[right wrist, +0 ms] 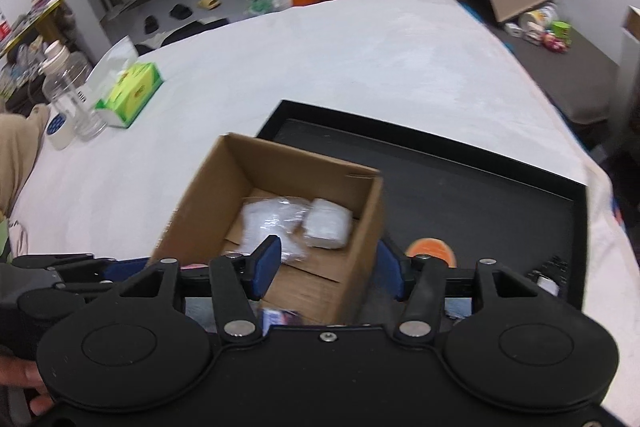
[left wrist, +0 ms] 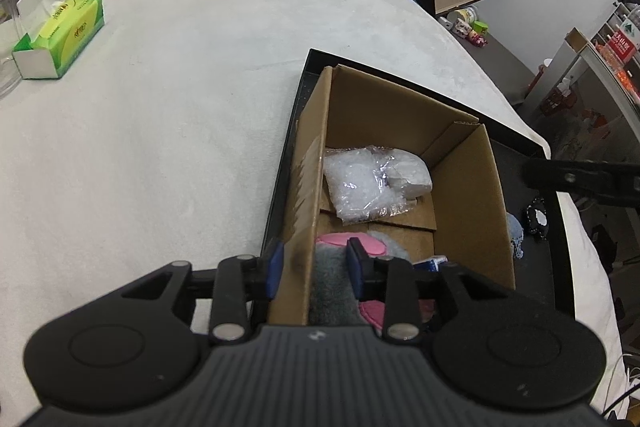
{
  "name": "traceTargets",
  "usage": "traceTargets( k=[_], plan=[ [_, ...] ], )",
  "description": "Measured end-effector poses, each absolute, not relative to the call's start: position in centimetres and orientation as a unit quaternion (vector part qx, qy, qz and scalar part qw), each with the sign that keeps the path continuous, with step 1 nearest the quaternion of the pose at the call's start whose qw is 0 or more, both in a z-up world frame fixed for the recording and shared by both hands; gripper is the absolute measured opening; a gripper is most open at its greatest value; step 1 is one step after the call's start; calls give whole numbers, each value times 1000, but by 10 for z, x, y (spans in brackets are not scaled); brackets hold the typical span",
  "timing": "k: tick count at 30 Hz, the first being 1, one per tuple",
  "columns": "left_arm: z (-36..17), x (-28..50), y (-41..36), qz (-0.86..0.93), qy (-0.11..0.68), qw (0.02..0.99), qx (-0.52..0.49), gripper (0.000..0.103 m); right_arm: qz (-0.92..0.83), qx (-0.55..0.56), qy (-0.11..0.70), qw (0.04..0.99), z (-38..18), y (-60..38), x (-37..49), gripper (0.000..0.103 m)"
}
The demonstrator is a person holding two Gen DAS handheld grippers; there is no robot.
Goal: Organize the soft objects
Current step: 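Withdraw the right gripper from the box toward the black beaded plush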
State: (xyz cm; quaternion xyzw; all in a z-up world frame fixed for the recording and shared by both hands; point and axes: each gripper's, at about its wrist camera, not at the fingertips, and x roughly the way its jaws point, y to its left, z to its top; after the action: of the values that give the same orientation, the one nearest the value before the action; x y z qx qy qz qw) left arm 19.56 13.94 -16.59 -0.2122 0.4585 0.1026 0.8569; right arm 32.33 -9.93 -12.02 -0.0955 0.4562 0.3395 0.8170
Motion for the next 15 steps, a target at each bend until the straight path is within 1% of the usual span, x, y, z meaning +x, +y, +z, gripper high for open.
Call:
traceTargets(
  k=[1, 3, 4, 5, 9, 15],
  plan=[
    [-165, 196, 139, 104, 459, 857, -210, 38, 336, -93, 454, 820, -120, -105, 324, 60],
    [-164, 198, 137, 106, 460, 857, -206, 48, 329, -88, 453, 824, -119, -114, 325, 62],
    [-163, 198, 137, 108, 461, 857, -204, 50, 325, -84, 453, 826, -120, -118, 326, 65],
    [-162, 199, 135, 109, 462, 857, -200, 55, 320, -80, 452, 829, -120, -123, 327, 68],
    [-157, 202, 129, 114, 463, 860, -183, 69, 299, -69, 454, 837, -126, -141, 331, 71],
    [-154, 207, 122, 117, 471, 858, -167, 74, 278, -51, 468, 837, -139, -165, 336, 72]
  ],
)
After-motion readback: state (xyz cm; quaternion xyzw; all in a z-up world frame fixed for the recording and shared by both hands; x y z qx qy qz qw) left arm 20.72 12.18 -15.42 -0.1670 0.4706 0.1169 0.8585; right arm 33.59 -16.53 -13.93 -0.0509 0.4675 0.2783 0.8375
